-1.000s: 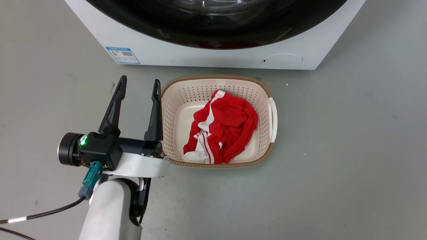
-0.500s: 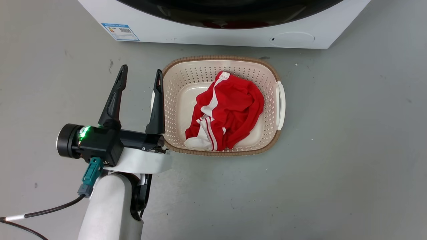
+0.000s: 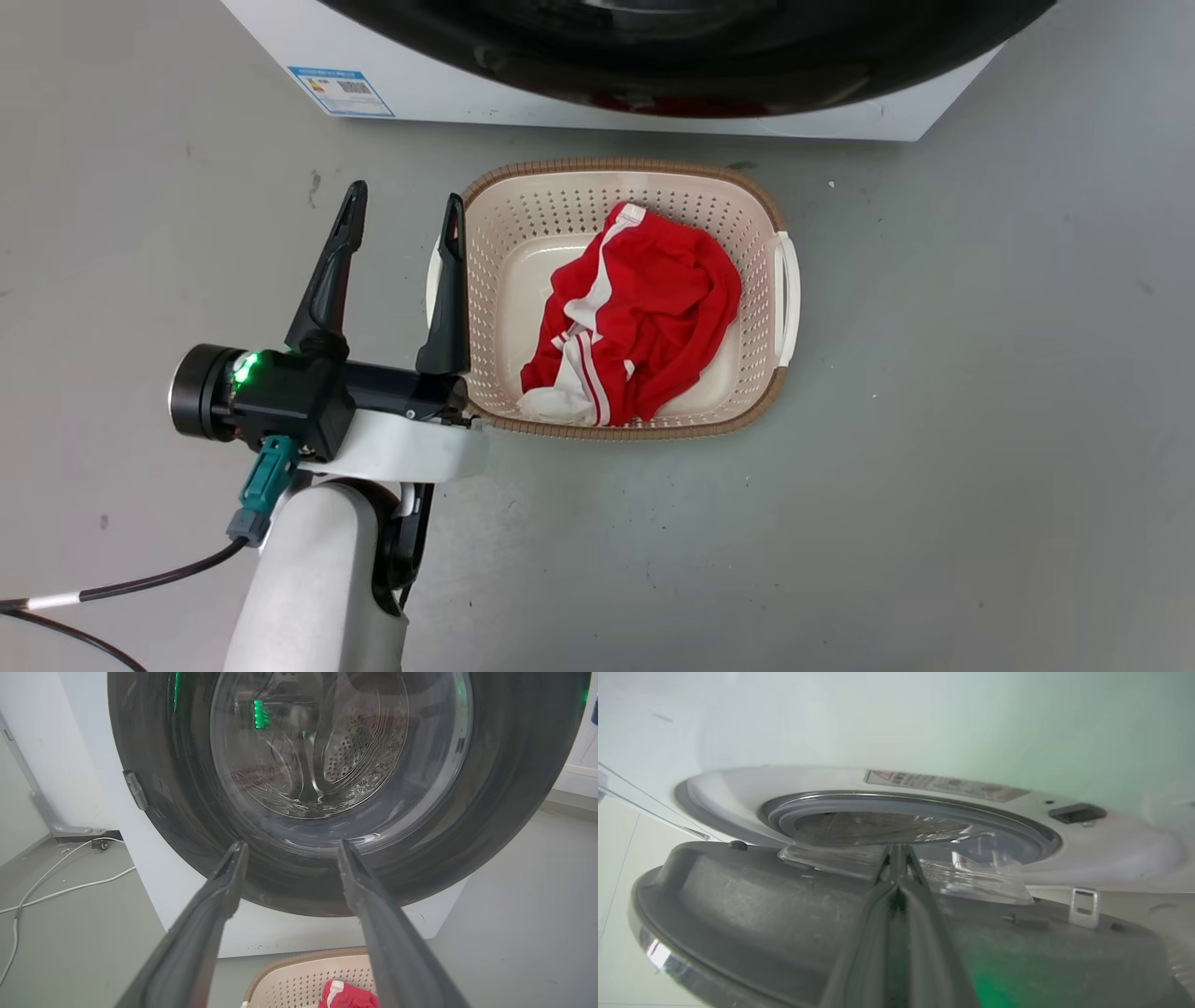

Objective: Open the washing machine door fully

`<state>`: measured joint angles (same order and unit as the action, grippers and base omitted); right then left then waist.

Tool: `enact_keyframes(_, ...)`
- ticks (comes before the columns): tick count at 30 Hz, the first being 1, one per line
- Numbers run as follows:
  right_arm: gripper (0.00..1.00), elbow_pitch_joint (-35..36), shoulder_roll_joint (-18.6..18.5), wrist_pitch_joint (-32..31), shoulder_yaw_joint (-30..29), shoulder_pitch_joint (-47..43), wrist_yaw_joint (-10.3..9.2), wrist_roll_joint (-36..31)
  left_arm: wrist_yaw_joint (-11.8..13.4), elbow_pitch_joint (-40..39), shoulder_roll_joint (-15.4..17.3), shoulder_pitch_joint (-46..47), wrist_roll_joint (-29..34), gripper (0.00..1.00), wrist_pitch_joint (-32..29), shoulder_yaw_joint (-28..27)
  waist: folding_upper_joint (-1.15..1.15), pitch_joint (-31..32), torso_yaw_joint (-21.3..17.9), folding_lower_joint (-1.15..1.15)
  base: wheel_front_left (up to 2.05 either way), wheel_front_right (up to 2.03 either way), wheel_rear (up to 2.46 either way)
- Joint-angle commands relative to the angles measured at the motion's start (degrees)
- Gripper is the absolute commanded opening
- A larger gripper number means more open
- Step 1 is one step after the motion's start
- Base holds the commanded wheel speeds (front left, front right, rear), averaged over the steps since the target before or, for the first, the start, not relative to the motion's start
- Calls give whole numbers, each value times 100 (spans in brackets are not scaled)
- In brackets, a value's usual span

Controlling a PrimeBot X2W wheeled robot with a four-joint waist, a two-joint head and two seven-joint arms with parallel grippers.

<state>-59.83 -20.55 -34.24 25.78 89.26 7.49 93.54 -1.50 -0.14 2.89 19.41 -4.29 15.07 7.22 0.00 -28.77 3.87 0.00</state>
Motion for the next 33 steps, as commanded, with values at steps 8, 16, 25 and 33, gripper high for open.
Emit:
enact_keyframes(8,0,409,6,-768,-66,-686,0,387,-19,122,-4,-45,-14,100,15,12,0,371,-76,0,0,0,0)
enact_keyframes(16,0,892,72,-1248,7,-1455,0,621,-46,296,-3,-198,28,100,15,-81,0,846,-192,0,0,0,0)
enact_keyframes(25,0,1549,325,-1566,257,-2460,0,791,-100,490,0,-506,57,100,14,-148,0,1446,-290,0,0,0,0)
enact_keyframes(33,0,2264,479,-1702,580,-3317,-1,826,-129,621,-2,-756,19,100,14,-160,0,1898,-266,0,0,0,0)
